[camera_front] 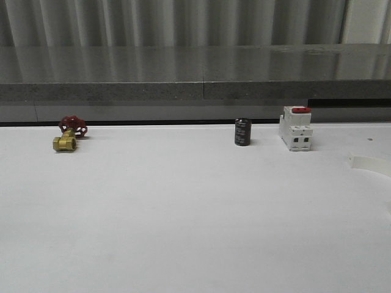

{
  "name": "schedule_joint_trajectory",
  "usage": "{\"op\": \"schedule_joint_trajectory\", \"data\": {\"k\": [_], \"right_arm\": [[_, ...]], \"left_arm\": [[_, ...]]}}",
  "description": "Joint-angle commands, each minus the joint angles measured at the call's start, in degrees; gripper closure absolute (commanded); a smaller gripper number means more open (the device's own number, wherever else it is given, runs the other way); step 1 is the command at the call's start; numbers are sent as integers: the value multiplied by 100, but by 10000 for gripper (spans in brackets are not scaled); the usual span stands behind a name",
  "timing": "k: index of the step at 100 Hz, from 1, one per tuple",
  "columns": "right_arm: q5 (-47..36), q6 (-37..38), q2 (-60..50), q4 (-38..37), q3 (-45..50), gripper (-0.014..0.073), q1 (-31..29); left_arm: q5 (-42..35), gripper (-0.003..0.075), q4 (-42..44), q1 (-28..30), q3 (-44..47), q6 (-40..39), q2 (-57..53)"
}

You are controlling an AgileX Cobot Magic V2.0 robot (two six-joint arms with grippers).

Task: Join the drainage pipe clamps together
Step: 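Lower the left gripper over the white clamp half near it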

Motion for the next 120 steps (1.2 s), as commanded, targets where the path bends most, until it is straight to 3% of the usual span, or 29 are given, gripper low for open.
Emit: {"op": "schedule_joint_trajectory", "data": {"k": [1,35,56,68,97,120], "right_arm": [[-461,-15,-85,-25,-96,662,-2],[-461,-15,-85,-25,-96,662,-2],[-461,-15,-85,-25,-96,662,-2],[-461,-15,-85,-25,-96,662,-2],[-461,-15,-85,-25,-96,662,-2],[-461,-15,-85,-25,-96,662,-2]], "left_arm": [[-459,740,1,13,205,-24,-167],[-669,740,-34,13,151,-24,-167],[-420,740,-210,13,-573,-24,15],[104,740,-356,13,-1261,-24,445],[2807,740,-309,13,-3339,-24,2339],[3124,740,-309,13,-3871,-24,3323]]}}
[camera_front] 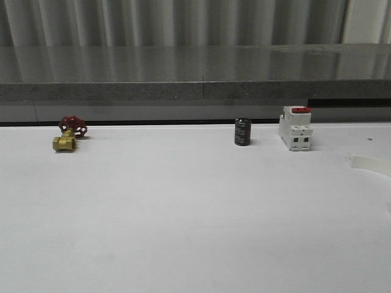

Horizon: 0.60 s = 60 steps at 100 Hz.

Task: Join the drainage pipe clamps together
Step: 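Lower the left gripper over the white clamp half near it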

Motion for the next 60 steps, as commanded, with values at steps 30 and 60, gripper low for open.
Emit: {"op": "schedule_joint_trajectory", "data": {"k": [30,60], "right_arm": [[-461,-15,-85,-25,-96,662,-2],[-461,-15,-85,-25,-96,662,-2]], "left_arm": [[-177,736,8,13,-249,-13,854],[37,271,116,13,-239,13,962]]}}
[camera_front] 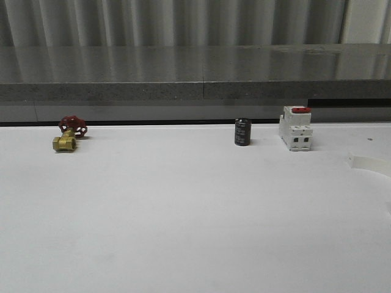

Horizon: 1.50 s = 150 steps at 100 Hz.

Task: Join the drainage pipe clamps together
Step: 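Lower the left gripper over the white clamp half near it, then close the left gripper on the white clamp half's end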

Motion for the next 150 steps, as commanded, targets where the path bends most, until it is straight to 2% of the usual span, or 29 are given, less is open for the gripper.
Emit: {"op": "schedule_joint_trajectory", "data": {"k": [1,6,11,41,54,68,79,89,104,129,150], "right_arm": [[-461,-15,-85,-25,-96,662,-2],[-461,-15,-85,-25,-96,662,-2],[-461,-15,-85,-25,-96,662,-2],[-461,-15,-85,-25,-96,662,-2],[-461,-15,-85,-25,-96,662,-2],[-461,-15,-85,-25,-96,662,-2],[-461,-15,-85,-25,-96,662,-2],[-461,-15,-85,-25,-96,662,-2],[-461,-15,-85,-25,-96,662,-2],[-461,-15,-85,-25,-96,662,-2],[-461,-15,-85,-25,-96,662,-2]], "left_arm": [[-266,258,51,13,-200,2,34],[-266,177,51,13,-200,2,34],[-279,146,36,13,-200,2,34],[-181,146,-63,13,-324,-49,291],[53,146,11,13,-839,-49,1053],[512,146,542,25,-1614,-36,2120],[570,146,555,204,-2187,22,2877],[532,146,304,443,-2572,334,3434],[519,146,-548,986,-2978,1352,4166],[46,146,-637,1682,-3177,1691,5069],[-638,146,-891,1774,-3177,1757,5664]]}}
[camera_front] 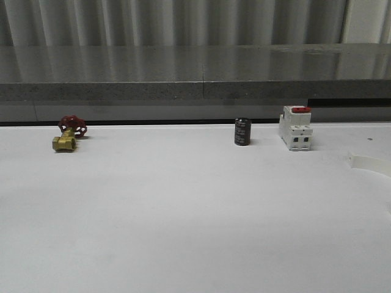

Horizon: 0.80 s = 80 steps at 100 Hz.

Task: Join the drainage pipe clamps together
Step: 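Close the left gripper on the white clamp half's end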

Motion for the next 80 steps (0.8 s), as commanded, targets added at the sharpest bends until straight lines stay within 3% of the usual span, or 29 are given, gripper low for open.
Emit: {"op": "schedule_joint_trajectory", "data": {"k": [1,80], "right_arm": [[-461,-15,-85,-25,-96,662,-2],[-461,-15,-85,-25,-96,662,-2]], "left_arm": [[-524,146,-150,18,-170,44,4],[-1626,146,-232,32,-180,224,1275]]}}
